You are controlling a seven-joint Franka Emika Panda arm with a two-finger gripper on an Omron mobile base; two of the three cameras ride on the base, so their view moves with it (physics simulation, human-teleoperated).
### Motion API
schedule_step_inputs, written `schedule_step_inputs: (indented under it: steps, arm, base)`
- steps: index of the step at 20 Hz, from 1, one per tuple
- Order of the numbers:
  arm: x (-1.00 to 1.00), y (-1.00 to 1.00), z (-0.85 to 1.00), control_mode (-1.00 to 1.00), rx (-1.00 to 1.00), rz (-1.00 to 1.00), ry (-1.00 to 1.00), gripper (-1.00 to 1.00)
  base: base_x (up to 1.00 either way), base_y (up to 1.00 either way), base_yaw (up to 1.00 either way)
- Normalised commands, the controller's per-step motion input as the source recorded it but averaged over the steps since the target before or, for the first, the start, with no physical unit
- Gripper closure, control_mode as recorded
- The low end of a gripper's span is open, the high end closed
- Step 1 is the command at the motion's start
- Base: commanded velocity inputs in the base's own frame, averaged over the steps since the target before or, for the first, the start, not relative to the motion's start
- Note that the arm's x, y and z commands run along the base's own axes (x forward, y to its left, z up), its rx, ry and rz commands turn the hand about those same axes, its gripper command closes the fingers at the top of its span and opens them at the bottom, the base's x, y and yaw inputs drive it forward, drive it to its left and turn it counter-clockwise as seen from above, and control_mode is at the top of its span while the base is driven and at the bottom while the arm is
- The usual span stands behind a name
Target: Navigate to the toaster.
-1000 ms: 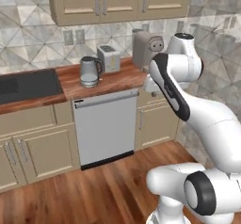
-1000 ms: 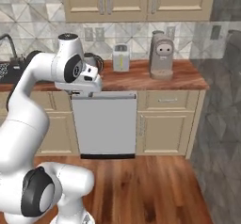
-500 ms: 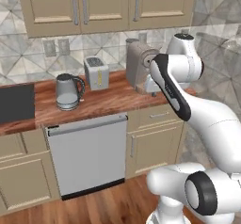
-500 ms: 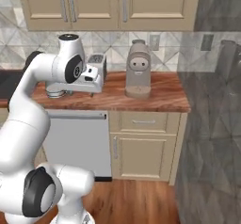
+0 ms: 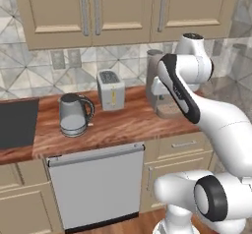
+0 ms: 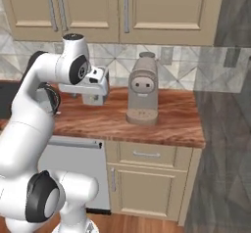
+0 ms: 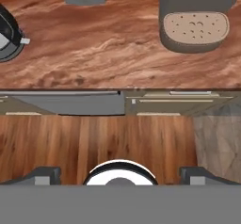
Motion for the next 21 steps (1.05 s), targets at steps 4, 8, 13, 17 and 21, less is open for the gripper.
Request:
schedule_step_inputs:
  steps: [4, 8, 13, 17, 21]
  arm:
    - [0.00, 0.00, 0.00, 1.00, 0.00, 0.00, 0.00, -1.00]
    - [0.00, 0.00, 0.00, 1.00, 0.00, 0.00, 0.00, -1.00]
    - [0.00, 0.00, 0.00, 1.00, 0.00, 0.00, 0.00, -1.00]
    - [0.00, 0.00, 0.00, 1.00, 0.00, 0.00, 0.00, -1.00]
    - [0.00, 0.00, 0.00, 1.00, 0.00, 0.00, 0.00, -1.00]
  base:
    - [0.89, 0.20, 0.09]
    - [0.93, 0.11, 0.09]
    - [0.99, 0.01, 0.02]
    - [0.83, 0.05, 0.00]
    - [0.70, 0.05, 0.00]
